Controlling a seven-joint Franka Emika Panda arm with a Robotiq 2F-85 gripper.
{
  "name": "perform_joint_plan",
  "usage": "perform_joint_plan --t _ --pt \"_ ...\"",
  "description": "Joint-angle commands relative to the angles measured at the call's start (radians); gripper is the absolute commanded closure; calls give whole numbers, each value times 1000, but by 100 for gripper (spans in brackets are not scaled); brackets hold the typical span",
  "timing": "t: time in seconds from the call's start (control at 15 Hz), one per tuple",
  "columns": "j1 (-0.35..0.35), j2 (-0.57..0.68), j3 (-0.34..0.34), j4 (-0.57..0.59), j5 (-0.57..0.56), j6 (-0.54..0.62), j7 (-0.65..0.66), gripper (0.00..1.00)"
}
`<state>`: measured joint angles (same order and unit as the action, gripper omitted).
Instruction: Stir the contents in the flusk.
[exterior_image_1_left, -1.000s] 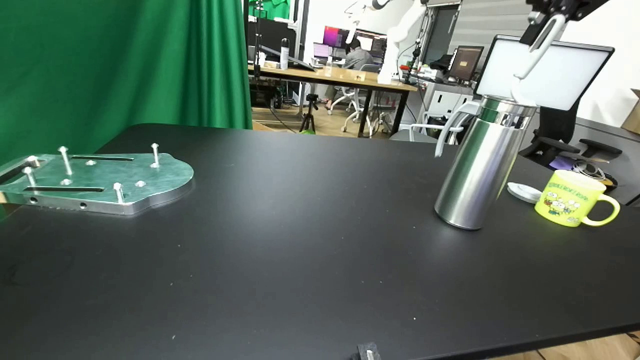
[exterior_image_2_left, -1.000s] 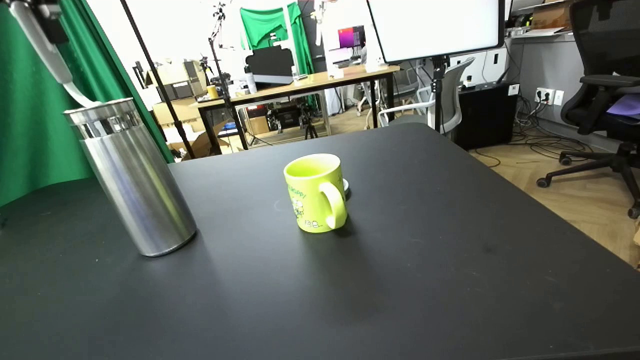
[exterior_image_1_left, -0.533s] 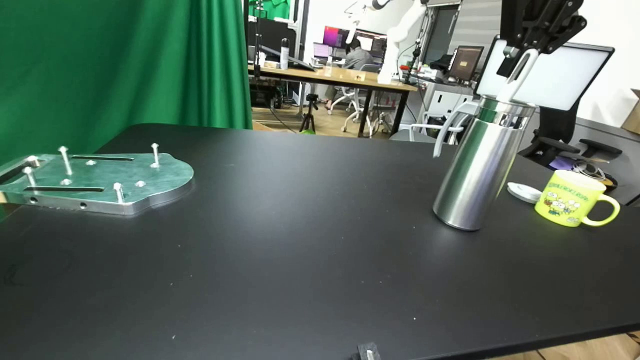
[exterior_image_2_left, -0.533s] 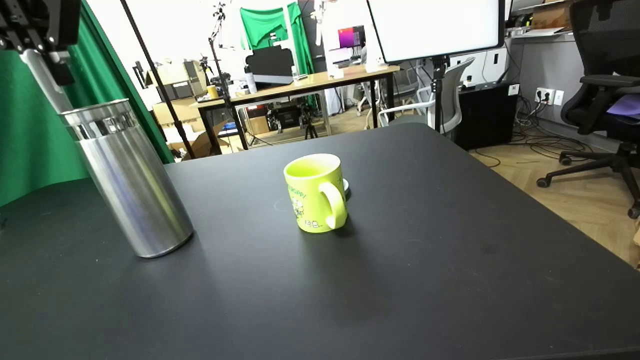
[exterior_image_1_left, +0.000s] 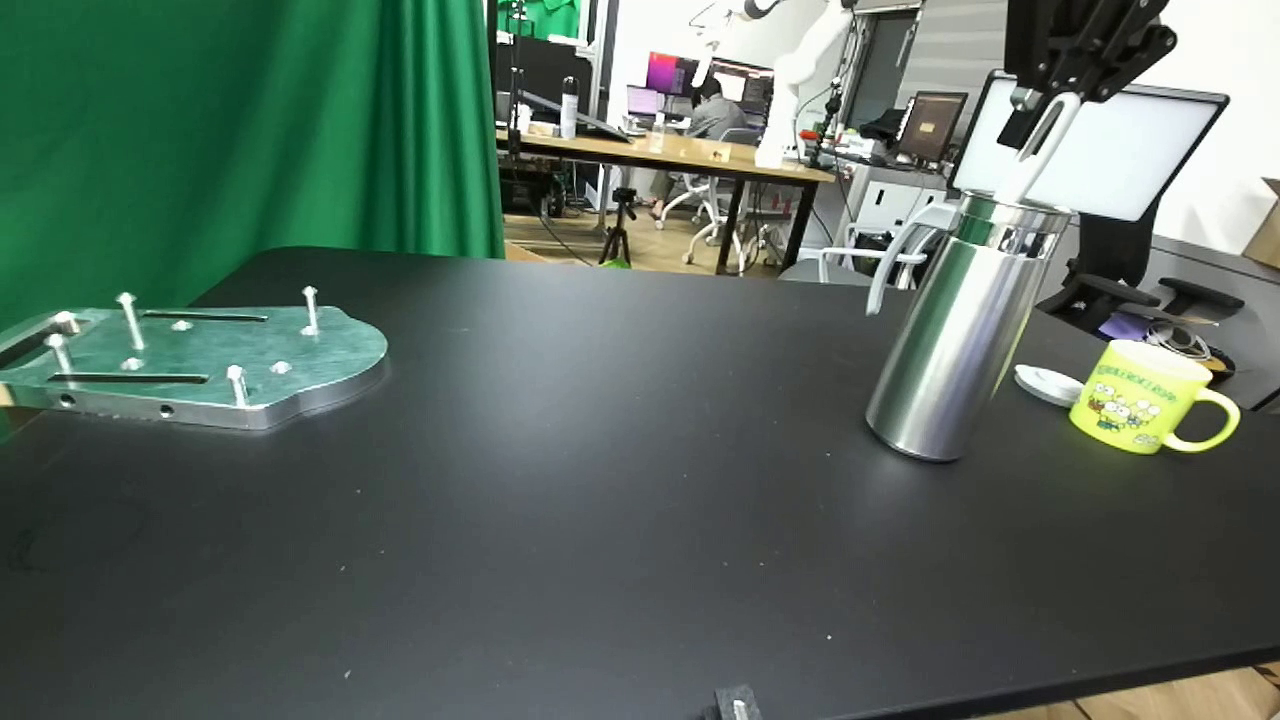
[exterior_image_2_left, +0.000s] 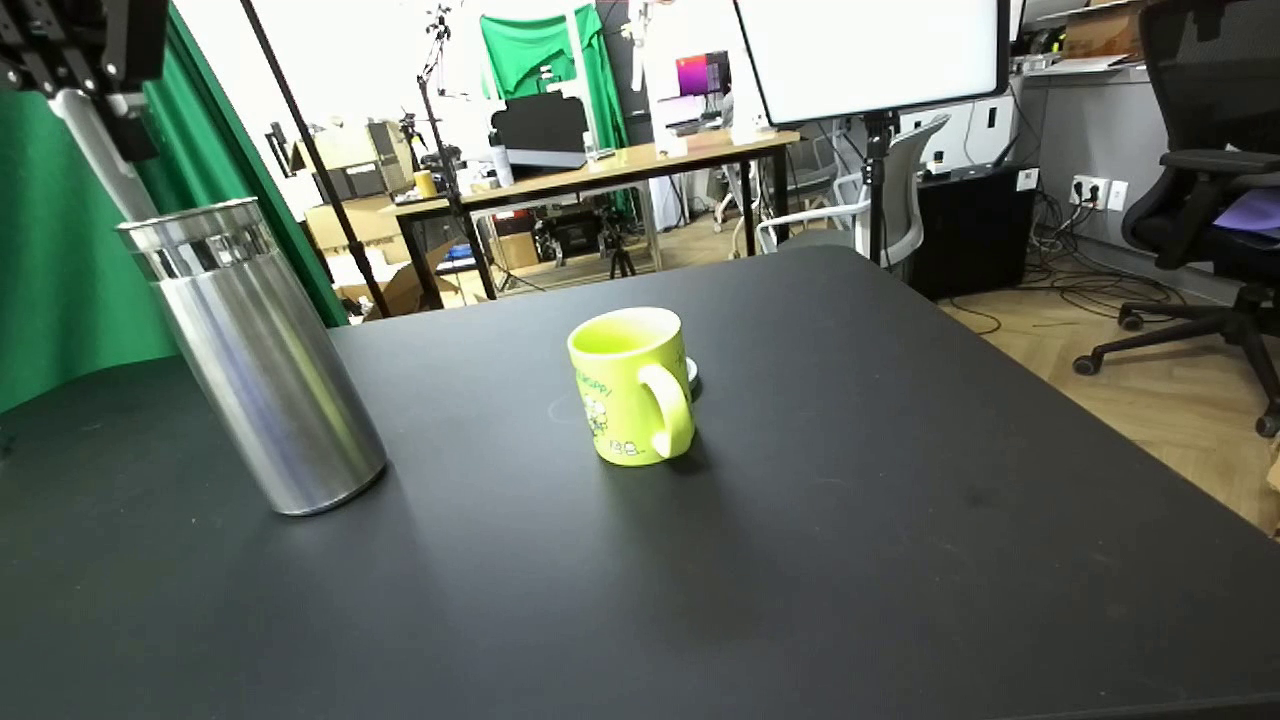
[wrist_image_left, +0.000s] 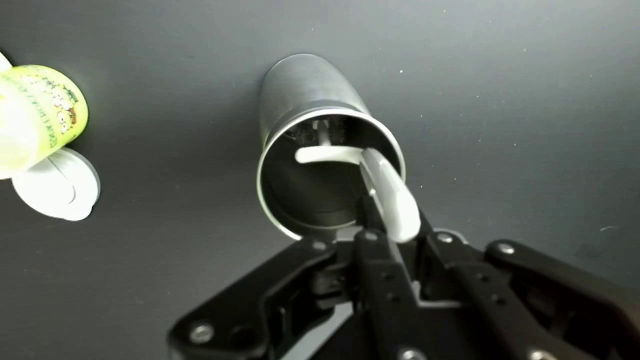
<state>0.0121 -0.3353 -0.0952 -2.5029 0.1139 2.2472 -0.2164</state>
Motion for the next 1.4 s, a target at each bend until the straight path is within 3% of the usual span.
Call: perform_joint_plan --t 0.0,0.67,1.33 --pt "-17 20 -11 65 -10 -12 -23 96" --pt "-6 75 -48 238 41 -43 -147 96" --pt "5 257 -18 234 187 -18 -300 96"
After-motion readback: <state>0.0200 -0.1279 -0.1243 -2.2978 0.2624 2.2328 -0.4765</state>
